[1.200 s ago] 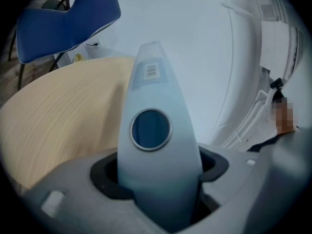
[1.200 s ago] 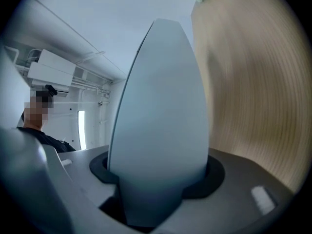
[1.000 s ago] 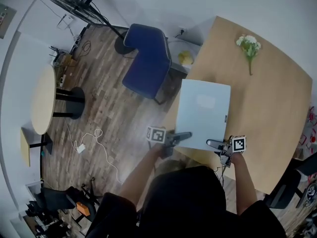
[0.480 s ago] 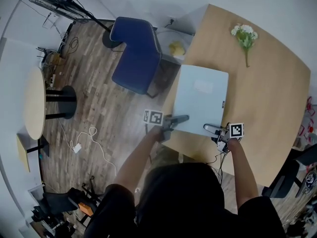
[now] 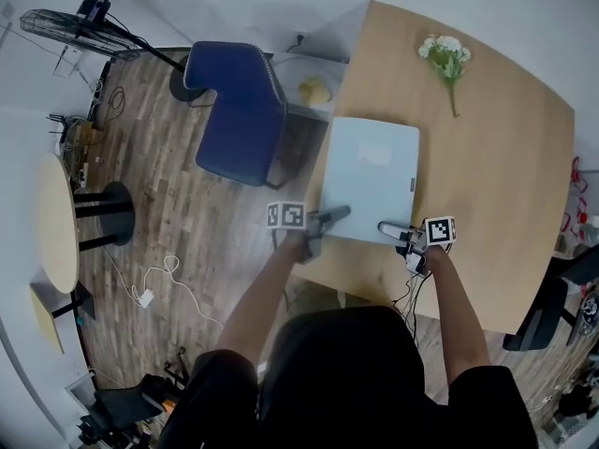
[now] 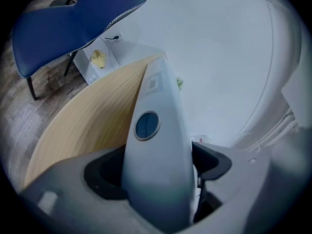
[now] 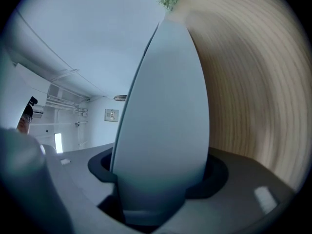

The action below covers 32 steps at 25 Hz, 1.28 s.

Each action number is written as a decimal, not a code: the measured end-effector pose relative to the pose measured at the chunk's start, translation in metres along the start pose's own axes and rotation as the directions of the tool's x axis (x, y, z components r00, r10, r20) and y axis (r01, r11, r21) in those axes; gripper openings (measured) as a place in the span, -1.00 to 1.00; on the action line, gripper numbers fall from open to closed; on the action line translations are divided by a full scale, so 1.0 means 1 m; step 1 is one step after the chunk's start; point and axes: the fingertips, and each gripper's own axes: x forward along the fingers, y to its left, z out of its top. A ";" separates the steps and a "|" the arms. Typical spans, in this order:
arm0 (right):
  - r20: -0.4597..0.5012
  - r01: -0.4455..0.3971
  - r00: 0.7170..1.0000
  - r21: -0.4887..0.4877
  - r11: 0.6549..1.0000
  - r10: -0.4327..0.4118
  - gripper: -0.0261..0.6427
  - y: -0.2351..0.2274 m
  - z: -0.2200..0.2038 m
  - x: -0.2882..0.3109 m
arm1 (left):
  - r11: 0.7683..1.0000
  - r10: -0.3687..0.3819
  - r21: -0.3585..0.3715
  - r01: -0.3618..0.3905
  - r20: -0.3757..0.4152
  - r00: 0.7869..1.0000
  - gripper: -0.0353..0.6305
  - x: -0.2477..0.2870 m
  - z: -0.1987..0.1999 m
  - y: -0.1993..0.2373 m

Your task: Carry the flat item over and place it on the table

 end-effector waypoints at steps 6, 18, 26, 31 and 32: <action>0.016 0.268 0.964 -0.027 0.963 -0.267 0.33 -0.035 -0.002 -0.006 | 0.993 0.116 0.026 -0.115 -0.041 0.992 0.42 0.000 0.003 0.014; 0.093 0.506 0.861 -0.059 0.861 -0.500 0.56 -0.042 -0.007 -0.007 | 0.965 0.249 0.110 -0.238 -0.111 0.962 0.44 -0.005 0.002 0.022; 0.086 0.621 0.783 -0.053 0.782 -0.616 0.61 -0.048 -0.013 -0.013 | 0.931 0.336 0.205 -0.302 -0.153 0.929 0.38 -0.005 -0.001 0.024; 0.086 0.674 0.738 -0.037 0.738 -0.669 0.61 -0.053 -0.015 -0.018 | 0.917 0.361 0.240 -0.317 -0.165 0.918 0.37 -0.005 -0.001 0.026; 0.086 0.697 0.717 -0.045 0.716 -0.692 0.57 -0.054 -0.016 -0.021 | 0.911 0.373 0.256 -0.324 -0.174 0.911 0.36 -0.005 -0.002 0.027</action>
